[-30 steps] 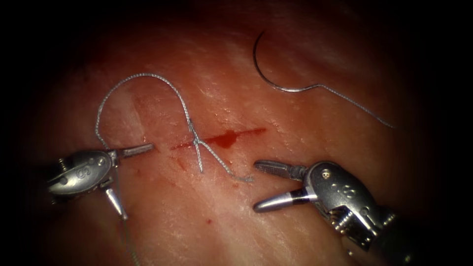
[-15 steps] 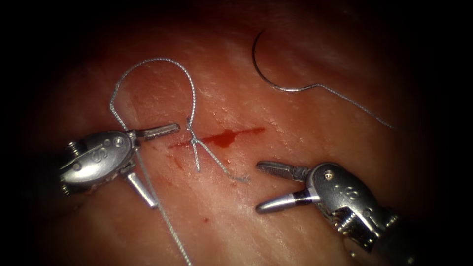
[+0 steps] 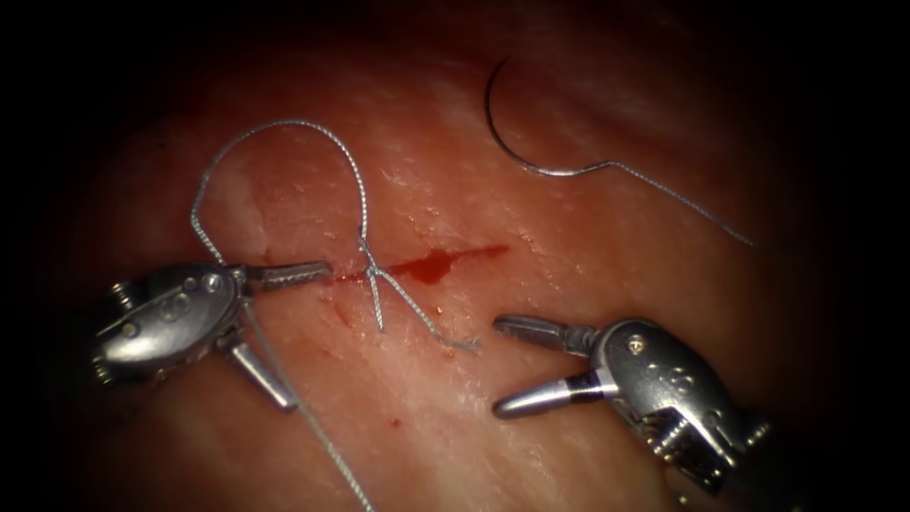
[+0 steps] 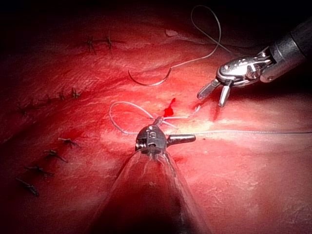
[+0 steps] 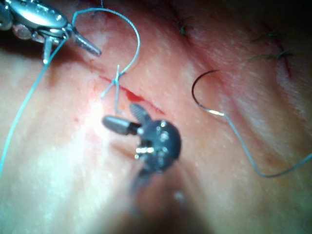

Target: Wound Closure

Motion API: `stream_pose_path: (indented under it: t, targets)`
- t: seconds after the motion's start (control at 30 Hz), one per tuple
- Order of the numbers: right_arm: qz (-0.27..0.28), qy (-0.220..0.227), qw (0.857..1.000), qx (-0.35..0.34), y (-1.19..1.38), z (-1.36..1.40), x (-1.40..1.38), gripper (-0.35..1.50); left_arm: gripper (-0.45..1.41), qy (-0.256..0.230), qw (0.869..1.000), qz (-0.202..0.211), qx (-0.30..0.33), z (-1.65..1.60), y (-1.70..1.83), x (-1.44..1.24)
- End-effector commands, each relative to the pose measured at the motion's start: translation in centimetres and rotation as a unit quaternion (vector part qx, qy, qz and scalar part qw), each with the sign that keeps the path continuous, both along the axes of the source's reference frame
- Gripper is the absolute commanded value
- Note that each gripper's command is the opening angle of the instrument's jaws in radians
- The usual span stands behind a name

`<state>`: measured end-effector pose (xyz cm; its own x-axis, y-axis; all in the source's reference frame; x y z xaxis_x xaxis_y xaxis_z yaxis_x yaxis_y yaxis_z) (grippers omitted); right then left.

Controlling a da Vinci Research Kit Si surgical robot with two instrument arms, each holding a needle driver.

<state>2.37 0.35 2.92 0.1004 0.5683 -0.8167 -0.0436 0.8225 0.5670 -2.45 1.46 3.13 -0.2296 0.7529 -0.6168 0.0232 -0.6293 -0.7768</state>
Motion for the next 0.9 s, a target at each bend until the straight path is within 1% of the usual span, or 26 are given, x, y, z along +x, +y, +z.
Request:
stream_pose_path:
  t: [0.03,0.1,0.13,0.2,0.3,0.47,0.57,0.67,0.7,0.77,0.83,0.9]
  targets:
    - [-0.001,0.002,1.0,0.0,0.02,0.03,0.07,1.33,0.91,-0.018,1.0,0.013,0.019,0.07,0.02,-0.04]
    - [-0.002,0.003,1.0,0.0,0.01,0.02,0.06,1.33,0.89,-0.051,0.996,0.04,0.069,0.07,0.01,-0.02]
    - [-0.002,0.003,1.0,0.0,0.0,0.01,0.06,1.33,0.84,-0.062,0.992,0.046,0.095,0.07,0.01,0.0]
    - [-0.003,0.003,1.0,-0.001,0.0,0.01,0.05,1.33,0.62,-0.091,0.985,0.052,0.136,0.07,0.04,0.03]
    - [-0.003,0.003,1.0,-0.001,-0.01,0.01,0.05,1.33,0.61,-0.11,0.979,0.031,0.169,0.04,0.12,0.02]
    - [-0.003,0.005,1.0,-0.001,-0.02,-0.01,0.05,1.33,0.59,-0.121,0.974,0.002,0.189,-0.06,0.21,0.0]
    - [-0.003,0.006,1.0,0.003,-0.04,-0.04,0.06,1.33,0.59,-0.115,0.974,-0.02,0.192,-0.12,0.25,-0.03]
    - [-0.005,0.007,1.0,0.003,-0.06,-0.07,0.07,1.31,0.59,-0.1,0.979,-0.047,0.169,-0.17,0.28,-0.1]
    - [-0.005,0.007,1.0,0.003,-0.06,-0.07,0.07,1.31,0.59,-0.087,0.982,-0.066,0.156,-0.18,0.27,-0.18]
    - [-0.005,0.008,1.0,0.003,-0.06,-0.07,0.06,1.31,0.57,-0.073,0.984,-0.087,0.138,-0.17,0.26,-0.26]
    - [-0.005,0.008,1.0,0.003,-0.06,-0.07,0.05,1.31,0.51,-0.057,0.986,-0.111,0.106,-0.11,0.21,-0.42]
    - [-0.006,0.008,1.0,0.003,-0.06,-0.07,0.04,1.31,0.51,-0.047,0.988,-0.126,0.081,-0.06,0.18,-0.52]
